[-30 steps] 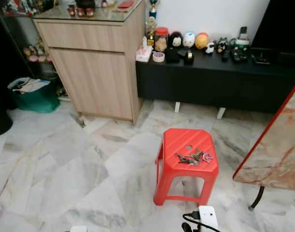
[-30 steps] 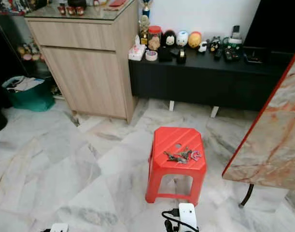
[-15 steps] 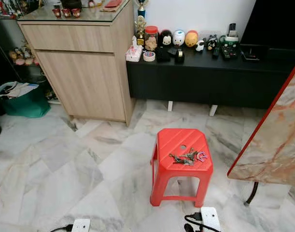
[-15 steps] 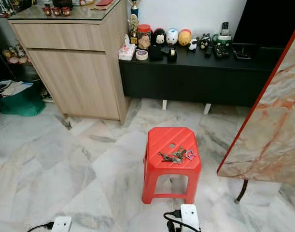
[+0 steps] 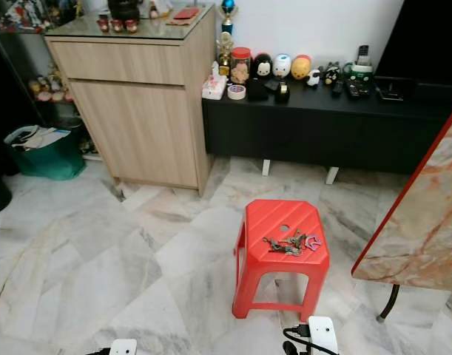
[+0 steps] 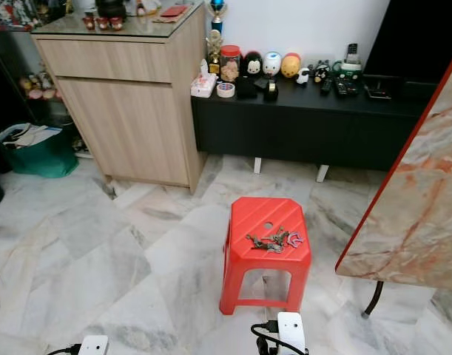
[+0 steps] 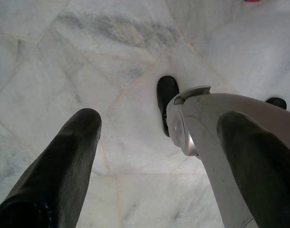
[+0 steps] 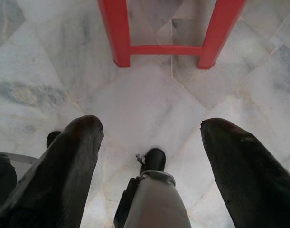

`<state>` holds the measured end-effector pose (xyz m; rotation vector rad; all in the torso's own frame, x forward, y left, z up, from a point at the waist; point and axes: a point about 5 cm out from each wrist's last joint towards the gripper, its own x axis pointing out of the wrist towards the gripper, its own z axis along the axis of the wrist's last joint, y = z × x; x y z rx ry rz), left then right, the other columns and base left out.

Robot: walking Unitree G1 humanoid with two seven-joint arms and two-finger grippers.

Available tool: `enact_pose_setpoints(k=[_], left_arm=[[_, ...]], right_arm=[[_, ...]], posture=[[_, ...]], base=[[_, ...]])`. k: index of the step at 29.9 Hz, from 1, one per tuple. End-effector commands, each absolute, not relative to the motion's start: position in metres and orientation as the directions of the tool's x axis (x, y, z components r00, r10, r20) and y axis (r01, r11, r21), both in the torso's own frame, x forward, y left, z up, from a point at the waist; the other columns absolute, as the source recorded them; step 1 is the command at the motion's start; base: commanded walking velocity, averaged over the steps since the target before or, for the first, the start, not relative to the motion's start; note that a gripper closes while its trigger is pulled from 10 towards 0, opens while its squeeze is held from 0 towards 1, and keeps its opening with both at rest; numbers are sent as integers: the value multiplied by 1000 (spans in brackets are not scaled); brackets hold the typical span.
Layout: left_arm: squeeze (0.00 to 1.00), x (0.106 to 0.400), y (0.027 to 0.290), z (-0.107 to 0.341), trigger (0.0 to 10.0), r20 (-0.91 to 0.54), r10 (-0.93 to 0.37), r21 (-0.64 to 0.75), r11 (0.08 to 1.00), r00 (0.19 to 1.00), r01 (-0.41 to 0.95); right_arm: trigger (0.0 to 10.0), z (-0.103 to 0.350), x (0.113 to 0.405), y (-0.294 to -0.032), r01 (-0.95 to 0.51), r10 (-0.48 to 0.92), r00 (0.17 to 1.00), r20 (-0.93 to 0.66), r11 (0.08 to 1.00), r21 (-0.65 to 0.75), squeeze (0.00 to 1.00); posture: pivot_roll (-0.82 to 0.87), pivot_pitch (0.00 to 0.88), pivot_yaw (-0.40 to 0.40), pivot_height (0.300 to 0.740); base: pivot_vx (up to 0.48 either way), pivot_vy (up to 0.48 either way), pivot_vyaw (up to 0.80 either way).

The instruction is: Hang keys on a hook

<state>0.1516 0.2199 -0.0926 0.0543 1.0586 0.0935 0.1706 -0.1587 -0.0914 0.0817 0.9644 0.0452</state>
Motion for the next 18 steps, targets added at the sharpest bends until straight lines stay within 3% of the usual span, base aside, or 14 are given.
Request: enact_pose_setpoints(k=[1,4,11,18], left_arm=[[0,150,220,-93,10000,-870,104,80,994,482,-69],[0,150,220,-93,10000,-870,104,79,994,482,-71],[0,150,220,-93,10000,-870,103,80,994,482,-69],[0,150,220,-93,10000,-871,104,81,994,481,-69]], right_arm=[[10000,-91,171,-159,-12,73,567,-820,997,81,0],[10000,-91,172,-160,-30,73,571,-818,997,68,0],[10000,-91,172,-160,2,60,577,-815,997,75,0],[10000,-91,172,-161,29,48,585,-809,996,80,0]], posture=[[48,43,-22,740],[48,43,-22,740],[48,43,-22,740],[43,51,-23,740]], base=[[255,0,0],[260,0,0],[273,0,654],[279,0,0]])
